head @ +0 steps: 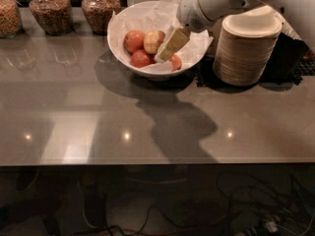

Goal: Pick apple from white bowl

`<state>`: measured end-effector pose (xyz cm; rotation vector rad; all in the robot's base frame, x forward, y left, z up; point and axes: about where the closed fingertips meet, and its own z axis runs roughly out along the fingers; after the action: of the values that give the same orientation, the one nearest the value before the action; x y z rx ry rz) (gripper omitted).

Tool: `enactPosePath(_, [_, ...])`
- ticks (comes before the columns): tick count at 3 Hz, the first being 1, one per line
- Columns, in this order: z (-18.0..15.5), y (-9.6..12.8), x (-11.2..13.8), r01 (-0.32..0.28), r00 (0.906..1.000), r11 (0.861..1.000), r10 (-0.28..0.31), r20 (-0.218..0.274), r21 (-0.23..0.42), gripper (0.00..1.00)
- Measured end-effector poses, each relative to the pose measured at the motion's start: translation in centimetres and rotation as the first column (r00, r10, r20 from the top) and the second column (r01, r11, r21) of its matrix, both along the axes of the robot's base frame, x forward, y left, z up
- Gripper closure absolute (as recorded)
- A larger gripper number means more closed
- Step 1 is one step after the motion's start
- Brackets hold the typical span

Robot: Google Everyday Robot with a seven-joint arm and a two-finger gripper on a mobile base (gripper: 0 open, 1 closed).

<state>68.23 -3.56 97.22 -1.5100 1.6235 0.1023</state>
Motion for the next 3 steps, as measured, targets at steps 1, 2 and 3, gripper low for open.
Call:
enactPosePath(1, [-1.8, 0.4, 2.5, -0.003, 0.9999, 1.000, 0.003, -0.014, 0.007, 0.00])
enactPosePath(2, [-3.4, 0.6, 4.2, -0.006, 0.9993, 1.000, 0.006, -0.038, 0.004, 0.00])
enactPosePath(3, [-4.3, 0.8, 5.2, -0.010, 0.9986, 1.000, 0.009, -0.052, -0.002, 0.17])
